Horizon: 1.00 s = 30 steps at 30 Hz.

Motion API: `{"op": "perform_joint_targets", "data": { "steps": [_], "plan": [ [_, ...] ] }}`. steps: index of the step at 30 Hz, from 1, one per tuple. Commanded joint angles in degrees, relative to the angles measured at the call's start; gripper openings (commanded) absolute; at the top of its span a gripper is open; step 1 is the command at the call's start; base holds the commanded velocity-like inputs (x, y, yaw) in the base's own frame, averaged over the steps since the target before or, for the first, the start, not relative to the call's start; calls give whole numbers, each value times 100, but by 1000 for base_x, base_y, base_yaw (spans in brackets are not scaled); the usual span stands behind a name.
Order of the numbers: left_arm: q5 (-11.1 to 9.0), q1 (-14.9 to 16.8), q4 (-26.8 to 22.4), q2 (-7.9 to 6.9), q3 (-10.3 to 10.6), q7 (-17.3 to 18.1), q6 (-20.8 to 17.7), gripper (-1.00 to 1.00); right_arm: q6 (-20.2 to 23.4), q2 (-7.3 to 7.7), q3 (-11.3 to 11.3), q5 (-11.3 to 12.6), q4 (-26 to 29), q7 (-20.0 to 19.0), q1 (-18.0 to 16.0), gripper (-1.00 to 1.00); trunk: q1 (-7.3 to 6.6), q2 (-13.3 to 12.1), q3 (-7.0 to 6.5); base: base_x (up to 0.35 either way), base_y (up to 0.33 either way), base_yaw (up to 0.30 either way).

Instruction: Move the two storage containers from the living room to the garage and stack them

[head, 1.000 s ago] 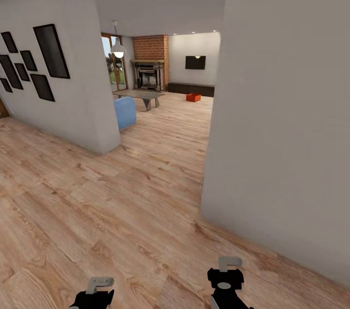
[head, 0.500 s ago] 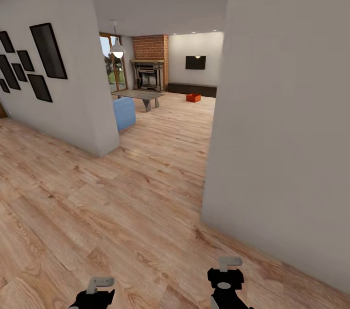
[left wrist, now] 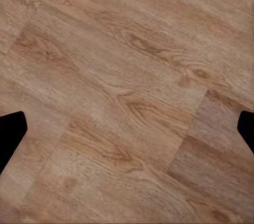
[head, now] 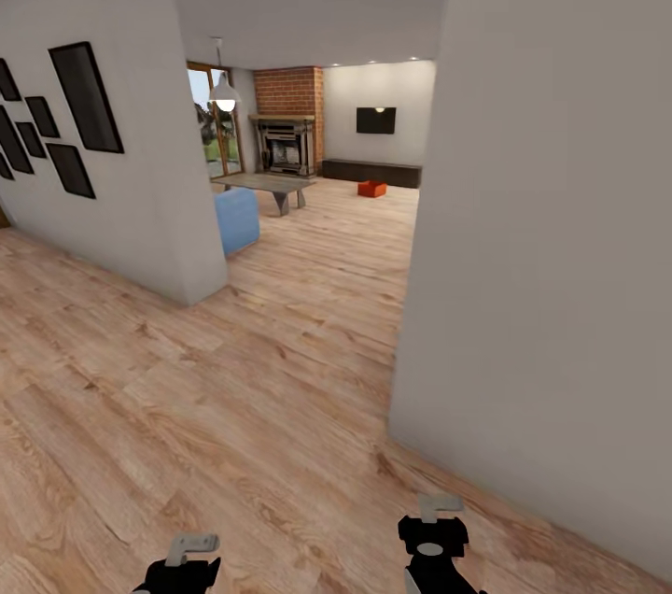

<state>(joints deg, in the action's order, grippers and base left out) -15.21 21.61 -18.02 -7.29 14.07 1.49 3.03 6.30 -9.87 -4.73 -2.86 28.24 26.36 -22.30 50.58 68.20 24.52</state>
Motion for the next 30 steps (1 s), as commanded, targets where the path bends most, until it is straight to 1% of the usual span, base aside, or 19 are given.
{"op": "perform_joint_targets", "data": {
  "steps": [1, 7, 24, 30],
  "plan": [
    [-58, 5, 7, -6, 41, 0, 21, 100, 58, 2, -27, -30, 7, 36, -3, 100, 2, 3, 6, 262, 0, 0],
    [-56, 2, 9, -6, 61, -14, 23, 100, 56, -2, -28, -30, 7, 33, -3, 100, 2, 3, 23, 309, 0, 0],
    [-61, 4, 2, -9, 63, 10, 23, 100, 62, -11, -28, -30, -2, -6, -3, 100, 2, 3, 167, 336, 0, 0],
    [-61, 5, -9, -9, 63, 17, 25, 100, 57, -10, -28, -35, 1, 5, -3, 100, 2, 3, 191, 338, 0, 0]
  ]
}}
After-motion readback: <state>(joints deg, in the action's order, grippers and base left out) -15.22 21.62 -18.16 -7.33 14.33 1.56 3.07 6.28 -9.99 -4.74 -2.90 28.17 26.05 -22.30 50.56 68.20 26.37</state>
